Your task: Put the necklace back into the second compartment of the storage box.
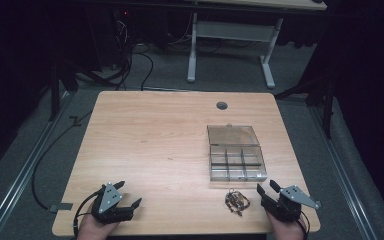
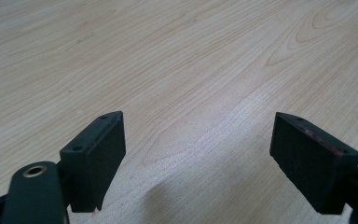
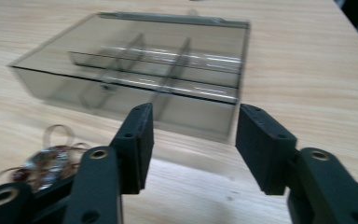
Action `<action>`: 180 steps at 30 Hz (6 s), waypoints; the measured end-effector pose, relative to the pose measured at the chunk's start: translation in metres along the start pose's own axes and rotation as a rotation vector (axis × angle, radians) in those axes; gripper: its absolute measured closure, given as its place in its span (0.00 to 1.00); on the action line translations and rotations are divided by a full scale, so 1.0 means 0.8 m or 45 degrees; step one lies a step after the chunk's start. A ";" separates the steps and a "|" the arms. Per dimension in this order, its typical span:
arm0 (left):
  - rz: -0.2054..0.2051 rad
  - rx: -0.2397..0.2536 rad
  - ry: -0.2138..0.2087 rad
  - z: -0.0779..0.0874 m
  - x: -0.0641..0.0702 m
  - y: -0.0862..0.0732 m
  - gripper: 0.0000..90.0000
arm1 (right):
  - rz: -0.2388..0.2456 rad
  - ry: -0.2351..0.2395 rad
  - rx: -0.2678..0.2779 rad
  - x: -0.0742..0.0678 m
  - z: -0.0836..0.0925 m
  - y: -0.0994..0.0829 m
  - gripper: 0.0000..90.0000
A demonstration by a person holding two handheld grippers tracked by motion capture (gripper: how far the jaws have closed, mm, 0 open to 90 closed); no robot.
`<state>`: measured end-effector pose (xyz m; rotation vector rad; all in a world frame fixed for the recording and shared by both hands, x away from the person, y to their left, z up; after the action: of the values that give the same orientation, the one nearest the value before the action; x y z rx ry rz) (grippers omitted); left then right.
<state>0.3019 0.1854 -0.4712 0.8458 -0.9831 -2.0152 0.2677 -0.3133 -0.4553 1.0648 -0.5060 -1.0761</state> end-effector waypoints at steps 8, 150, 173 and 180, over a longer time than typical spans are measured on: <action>-0.015 -0.002 0.001 0.000 0.001 0.000 0.21 | 0.050 0.175 -0.024 -0.042 -0.003 0.003 0.80; -0.107 -0.011 -0.072 0.003 0.009 -0.002 0.20 | 0.040 0.150 -1.230 -0.044 -0.063 0.056 0.90; -0.110 -0.011 -0.076 0.003 0.009 -0.002 0.20 | 0.033 0.197 -1.164 -0.031 -0.038 0.116 0.90; -0.113 -0.013 -0.079 0.004 0.009 -0.002 0.20 | 0.038 0.200 -1.149 -0.030 -0.035 0.144 0.90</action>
<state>0.2956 0.1814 -0.4726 0.8388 -0.9842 -2.1312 0.3320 -0.2706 -0.3619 0.3314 0.1107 -1.0194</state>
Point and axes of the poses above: each handheld gripper's, and its own axes: z roughly backward along the jaws, y roughly out of its top, x roughly to its right, the point moved 2 cm from there along -z, roughly forward along the jaws, and after that the axes turned 14 degrees about y, right-handed, at the moved point
